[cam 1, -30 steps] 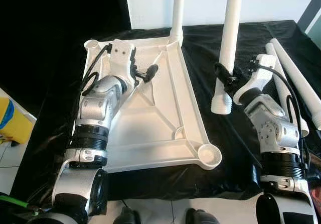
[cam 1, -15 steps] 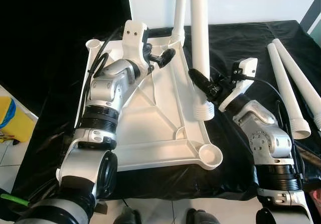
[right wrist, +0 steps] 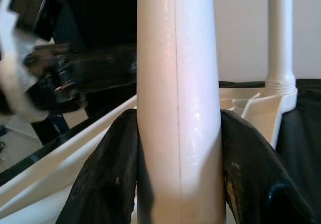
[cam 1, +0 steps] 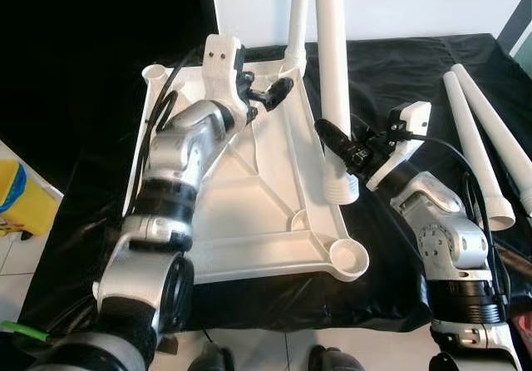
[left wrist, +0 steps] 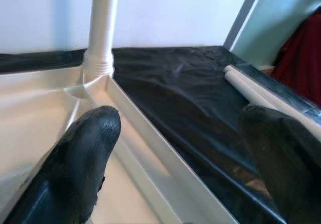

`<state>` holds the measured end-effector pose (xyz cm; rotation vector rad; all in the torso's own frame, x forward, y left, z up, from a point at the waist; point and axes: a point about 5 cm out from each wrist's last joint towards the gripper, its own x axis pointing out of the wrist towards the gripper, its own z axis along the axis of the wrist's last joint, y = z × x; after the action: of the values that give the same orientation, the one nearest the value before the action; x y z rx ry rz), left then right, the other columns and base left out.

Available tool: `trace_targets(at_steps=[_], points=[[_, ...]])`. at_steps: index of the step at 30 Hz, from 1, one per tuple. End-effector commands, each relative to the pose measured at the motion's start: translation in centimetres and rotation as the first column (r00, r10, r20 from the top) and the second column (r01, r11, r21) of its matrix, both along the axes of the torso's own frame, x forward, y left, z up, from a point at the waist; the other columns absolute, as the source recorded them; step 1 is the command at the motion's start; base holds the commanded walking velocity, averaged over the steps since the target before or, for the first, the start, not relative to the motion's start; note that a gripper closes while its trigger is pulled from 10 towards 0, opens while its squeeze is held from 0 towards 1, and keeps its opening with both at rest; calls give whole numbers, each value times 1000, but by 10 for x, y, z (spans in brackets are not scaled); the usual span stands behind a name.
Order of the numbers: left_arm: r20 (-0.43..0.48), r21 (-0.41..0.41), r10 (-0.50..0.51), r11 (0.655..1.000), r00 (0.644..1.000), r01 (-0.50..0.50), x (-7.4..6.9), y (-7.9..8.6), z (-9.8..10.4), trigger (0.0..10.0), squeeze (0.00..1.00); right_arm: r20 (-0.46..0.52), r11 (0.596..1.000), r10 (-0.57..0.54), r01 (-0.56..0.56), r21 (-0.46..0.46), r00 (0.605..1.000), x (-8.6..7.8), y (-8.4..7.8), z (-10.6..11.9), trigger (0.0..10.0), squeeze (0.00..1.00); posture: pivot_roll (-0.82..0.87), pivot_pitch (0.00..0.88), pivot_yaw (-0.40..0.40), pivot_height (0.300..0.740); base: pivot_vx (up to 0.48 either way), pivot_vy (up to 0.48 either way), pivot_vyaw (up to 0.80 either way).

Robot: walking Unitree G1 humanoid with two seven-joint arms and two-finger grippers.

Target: Building children table

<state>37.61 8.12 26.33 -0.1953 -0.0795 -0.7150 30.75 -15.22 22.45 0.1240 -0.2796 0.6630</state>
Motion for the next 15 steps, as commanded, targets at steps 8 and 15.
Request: trace_targets(at_steps=[8,15], points=[[135,69,-472,882,871,466,-37,-23,8,10000,0,-8,1000,-6,6,-2,1000,2,1,-5,10000,0,-69,93,52,740,0,0,0],[163,60,-441,897,883,437,-33,-27,17,10000,0,-2,999,30,-30,-11,1000,3,7,-4,10000,0,-73,79,44,740,0,0,0]])
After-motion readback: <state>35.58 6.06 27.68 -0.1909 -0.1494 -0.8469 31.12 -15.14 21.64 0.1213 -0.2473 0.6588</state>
